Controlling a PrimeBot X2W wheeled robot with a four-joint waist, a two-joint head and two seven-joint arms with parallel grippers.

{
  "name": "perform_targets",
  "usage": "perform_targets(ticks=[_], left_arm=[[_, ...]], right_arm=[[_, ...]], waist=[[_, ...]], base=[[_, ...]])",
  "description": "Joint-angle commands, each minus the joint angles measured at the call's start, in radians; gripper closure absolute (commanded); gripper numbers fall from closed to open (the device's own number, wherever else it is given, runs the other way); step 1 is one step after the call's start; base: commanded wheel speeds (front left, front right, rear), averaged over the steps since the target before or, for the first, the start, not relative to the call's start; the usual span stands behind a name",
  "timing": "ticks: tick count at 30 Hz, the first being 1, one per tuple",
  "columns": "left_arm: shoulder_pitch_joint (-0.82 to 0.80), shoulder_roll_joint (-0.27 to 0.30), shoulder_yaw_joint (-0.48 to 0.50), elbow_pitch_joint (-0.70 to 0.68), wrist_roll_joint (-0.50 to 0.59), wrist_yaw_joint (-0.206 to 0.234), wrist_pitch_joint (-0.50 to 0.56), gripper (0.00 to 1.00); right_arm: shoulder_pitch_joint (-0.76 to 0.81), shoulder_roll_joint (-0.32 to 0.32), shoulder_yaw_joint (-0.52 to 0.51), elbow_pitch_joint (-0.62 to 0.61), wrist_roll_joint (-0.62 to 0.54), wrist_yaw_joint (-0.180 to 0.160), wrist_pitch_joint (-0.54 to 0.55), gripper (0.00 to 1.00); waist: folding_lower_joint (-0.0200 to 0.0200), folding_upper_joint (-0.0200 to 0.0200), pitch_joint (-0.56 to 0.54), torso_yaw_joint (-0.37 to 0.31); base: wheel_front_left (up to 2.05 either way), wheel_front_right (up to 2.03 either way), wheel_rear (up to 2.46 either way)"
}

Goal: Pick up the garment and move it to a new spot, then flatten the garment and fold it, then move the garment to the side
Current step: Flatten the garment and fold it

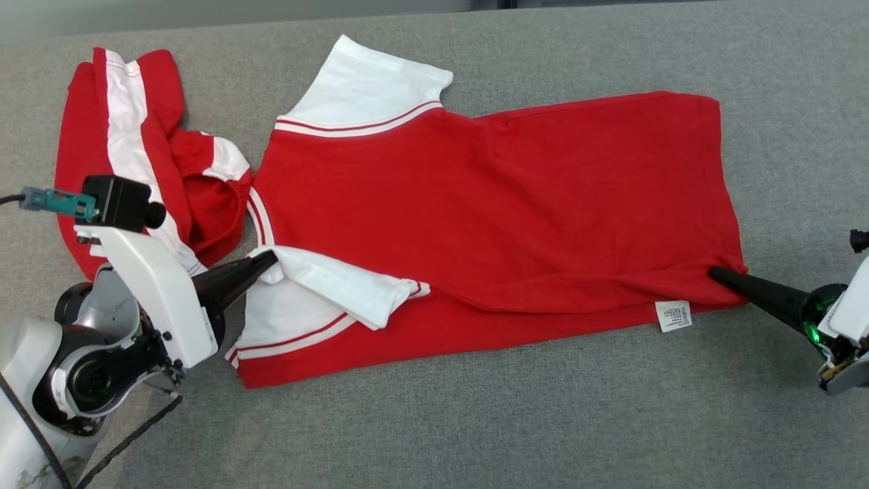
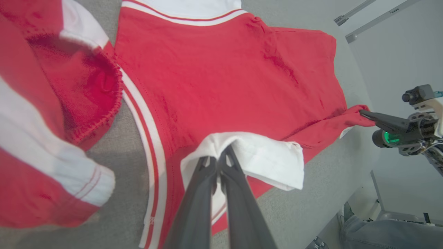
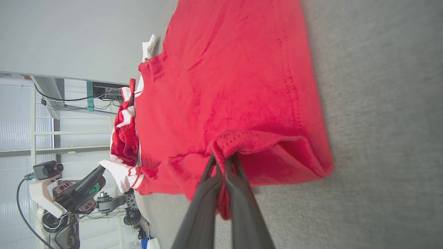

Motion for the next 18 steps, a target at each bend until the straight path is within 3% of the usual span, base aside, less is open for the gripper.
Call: perform_targets(ticks=[1,11,13,14,15,16,17,18], left_arm=[[-0.039,-0.014,-0.001,0.024,0.008,-0.012,-0.004,1.00],[-0.138,-0.062,-0.018,0.133,0.035,-0.047,-0.015,1.00],[-0.147,-0.072,-0.024,0.155,0.038,-0.051,-0.016,1.00],[-0.153,-0.078,-0.027,0.165,0.039,-0.058,-0.020,1.00],[-0.162,-0.081,-0.029,0.173,0.043,-0.065,-0.025,1.00],[-0.168,-0.085,-0.027,0.183,0.046,-0.074,-0.034,0.85],[-0.172,-0.089,-0.027,0.196,0.050,-0.079,-0.041,0.54],[-0.174,-0.091,-0.030,0.207,0.055,-0.087,-0.046,0.09]], right_arm=[[-0.019,0.003,-0.008,0.012,0.010,0.003,0.015,1.00],[-0.064,0.023,-0.040,0.059,0.015,0.003,0.042,1.00],[-0.067,0.029,-0.043,0.063,0.009,0.003,0.046,0.89],[-0.069,0.031,-0.045,0.064,0.007,0.003,0.047,0.75],[-0.070,0.034,-0.049,0.064,0.008,0.003,0.046,0.71],[-0.070,0.036,-0.051,0.065,0.006,0.003,0.044,0.56],[-0.069,0.039,-0.054,0.064,0.004,0.003,0.043,0.50],[-0.068,0.042,-0.056,0.062,0.001,0.003,0.044,0.18]], waist=[[0.0000,0.0000,0.021,-0.002],[0.0000,0.0000,0.043,0.002],[0.0000,0.0000,0.041,0.002],[0.0000,0.0000,0.040,0.002],[0.0000,0.0000,0.039,0.002],[0.0000,0.0000,0.037,0.001],[0.0000,0.0000,0.035,0.000],[0.0000,0.0000,0.033,-0.001]], base=[[0.00,0.00,0.00],[0.00,0.00,0.00],[0.00,0.00,0.00],[0.00,0.00,0.00],[0.00,0.00,0.00],[0.00,0.00,0.00],[0.00,0.00,0.00],[0.00,0.00,0.00]])
